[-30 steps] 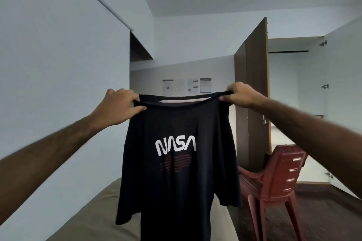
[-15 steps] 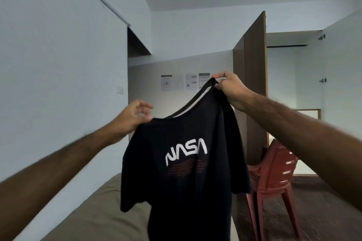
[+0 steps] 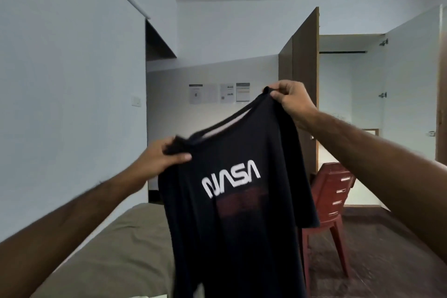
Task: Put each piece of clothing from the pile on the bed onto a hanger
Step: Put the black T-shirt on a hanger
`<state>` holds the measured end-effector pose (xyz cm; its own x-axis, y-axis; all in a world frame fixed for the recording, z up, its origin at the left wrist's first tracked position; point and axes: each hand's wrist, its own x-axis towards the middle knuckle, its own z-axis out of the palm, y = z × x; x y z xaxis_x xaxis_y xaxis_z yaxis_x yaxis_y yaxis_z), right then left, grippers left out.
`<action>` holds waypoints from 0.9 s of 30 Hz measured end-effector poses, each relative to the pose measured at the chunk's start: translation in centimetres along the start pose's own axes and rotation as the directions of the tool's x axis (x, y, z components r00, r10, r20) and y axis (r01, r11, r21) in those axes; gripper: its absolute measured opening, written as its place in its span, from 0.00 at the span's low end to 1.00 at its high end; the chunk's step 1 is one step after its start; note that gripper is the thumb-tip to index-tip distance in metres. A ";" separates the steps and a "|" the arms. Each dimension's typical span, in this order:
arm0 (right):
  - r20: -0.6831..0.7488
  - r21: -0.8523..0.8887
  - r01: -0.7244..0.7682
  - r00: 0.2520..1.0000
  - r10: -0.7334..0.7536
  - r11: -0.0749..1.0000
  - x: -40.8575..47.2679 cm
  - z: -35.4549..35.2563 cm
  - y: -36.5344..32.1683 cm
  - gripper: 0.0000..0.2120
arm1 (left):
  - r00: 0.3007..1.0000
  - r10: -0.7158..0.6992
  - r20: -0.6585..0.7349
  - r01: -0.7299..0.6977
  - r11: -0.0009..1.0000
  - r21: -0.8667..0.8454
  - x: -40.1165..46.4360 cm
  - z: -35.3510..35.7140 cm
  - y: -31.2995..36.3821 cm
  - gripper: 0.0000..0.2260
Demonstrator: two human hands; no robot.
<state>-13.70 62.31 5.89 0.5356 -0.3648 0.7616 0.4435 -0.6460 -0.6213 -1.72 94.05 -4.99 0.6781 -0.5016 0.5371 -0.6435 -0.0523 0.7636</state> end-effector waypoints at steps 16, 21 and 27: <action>-0.273 -0.436 0.111 0.929 -0.248 0.893 -0.3 -0.6 -3.9 0.09 | 0.933 0.349 -0.093 -0.258 0.824 0.504 3.6 -10.3 10.8 0.04; -0.111 -0.657 0.225 0.915 -0.387 0.720 -0.9 -0.9 -7.1 0.10 | 0.932 0.360 0.038 -0.337 0.825 0.453 1.0 -14.1 13.2 0.19; 0.133 -0.389 0.379 0.925 -0.356 0.839 -1.0 -1.8 -10.0 0.24 | 0.911 0.398 0.105 -0.405 0.823 0.399 -1.2 -17.6 13.6 0.32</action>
<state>-19.98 67.96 11.69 0.4334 -0.0183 0.9010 0.2954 -0.9417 -0.1612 -5.07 109.12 11.04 0.3244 -0.5685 0.7560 -0.9458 -0.1837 0.2677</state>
